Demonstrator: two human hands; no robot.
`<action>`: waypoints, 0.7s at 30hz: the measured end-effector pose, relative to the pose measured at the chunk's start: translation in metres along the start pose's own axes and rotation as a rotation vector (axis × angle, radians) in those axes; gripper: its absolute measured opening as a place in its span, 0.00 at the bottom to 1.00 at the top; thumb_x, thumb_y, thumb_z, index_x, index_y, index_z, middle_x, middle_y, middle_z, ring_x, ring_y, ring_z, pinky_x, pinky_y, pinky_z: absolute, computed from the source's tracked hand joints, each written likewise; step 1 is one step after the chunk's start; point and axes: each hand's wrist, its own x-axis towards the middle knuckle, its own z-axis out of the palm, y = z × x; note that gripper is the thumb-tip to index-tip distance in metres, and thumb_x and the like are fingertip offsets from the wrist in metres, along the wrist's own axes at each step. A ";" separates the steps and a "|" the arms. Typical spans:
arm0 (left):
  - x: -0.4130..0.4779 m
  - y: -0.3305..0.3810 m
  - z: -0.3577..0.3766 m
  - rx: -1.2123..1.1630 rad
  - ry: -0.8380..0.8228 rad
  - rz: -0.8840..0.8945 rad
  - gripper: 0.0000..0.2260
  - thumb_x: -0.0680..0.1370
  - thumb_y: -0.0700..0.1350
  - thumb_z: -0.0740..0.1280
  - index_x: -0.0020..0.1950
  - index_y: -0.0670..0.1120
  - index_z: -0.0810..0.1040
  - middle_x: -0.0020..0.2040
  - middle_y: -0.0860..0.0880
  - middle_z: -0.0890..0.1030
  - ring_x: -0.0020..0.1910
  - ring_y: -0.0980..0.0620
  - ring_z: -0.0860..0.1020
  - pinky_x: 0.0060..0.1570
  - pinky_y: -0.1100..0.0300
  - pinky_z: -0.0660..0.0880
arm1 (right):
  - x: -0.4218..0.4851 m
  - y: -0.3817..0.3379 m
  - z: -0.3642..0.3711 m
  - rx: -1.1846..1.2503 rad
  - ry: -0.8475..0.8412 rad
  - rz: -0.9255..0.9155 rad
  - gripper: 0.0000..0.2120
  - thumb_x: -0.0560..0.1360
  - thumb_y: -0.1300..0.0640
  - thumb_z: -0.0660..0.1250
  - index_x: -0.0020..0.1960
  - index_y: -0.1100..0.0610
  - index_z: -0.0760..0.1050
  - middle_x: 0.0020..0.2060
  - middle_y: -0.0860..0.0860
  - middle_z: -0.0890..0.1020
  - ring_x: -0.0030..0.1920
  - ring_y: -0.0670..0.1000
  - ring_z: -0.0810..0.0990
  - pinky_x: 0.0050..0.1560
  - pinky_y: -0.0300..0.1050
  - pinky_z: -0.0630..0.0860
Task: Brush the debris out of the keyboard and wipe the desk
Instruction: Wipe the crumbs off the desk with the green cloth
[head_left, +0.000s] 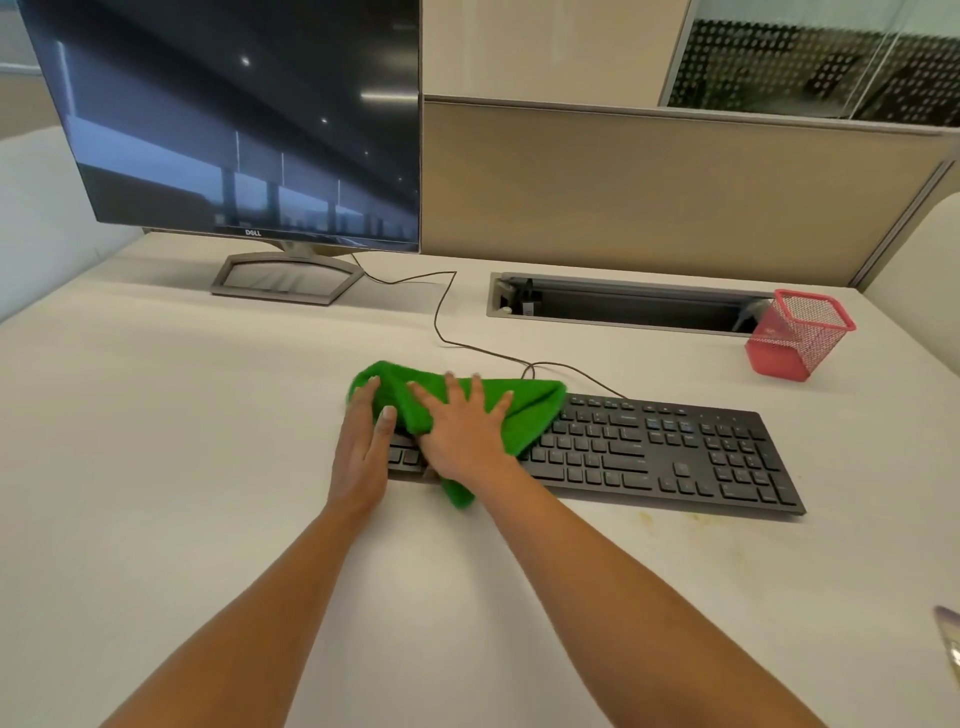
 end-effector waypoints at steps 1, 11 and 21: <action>0.000 0.001 0.001 -0.005 0.008 -0.004 0.34 0.74 0.66 0.51 0.75 0.49 0.59 0.75 0.51 0.61 0.74 0.54 0.59 0.73 0.55 0.57 | 0.002 -0.007 0.002 -0.011 -0.016 -0.036 0.30 0.78 0.49 0.58 0.75 0.41 0.48 0.77 0.54 0.47 0.75 0.63 0.41 0.67 0.74 0.38; 0.007 -0.014 0.004 0.340 -0.128 0.182 0.33 0.75 0.67 0.50 0.72 0.47 0.65 0.70 0.46 0.70 0.71 0.43 0.64 0.68 0.40 0.60 | -0.018 0.085 -0.013 0.087 0.142 0.253 0.25 0.79 0.46 0.56 0.74 0.42 0.55 0.76 0.48 0.54 0.76 0.56 0.48 0.69 0.71 0.42; 0.000 -0.005 0.009 0.573 -0.212 0.094 0.35 0.74 0.65 0.48 0.76 0.48 0.60 0.77 0.53 0.57 0.77 0.52 0.50 0.74 0.50 0.44 | -0.077 0.181 -0.029 0.111 0.185 0.619 0.24 0.80 0.44 0.54 0.75 0.43 0.55 0.76 0.48 0.53 0.76 0.57 0.47 0.70 0.71 0.44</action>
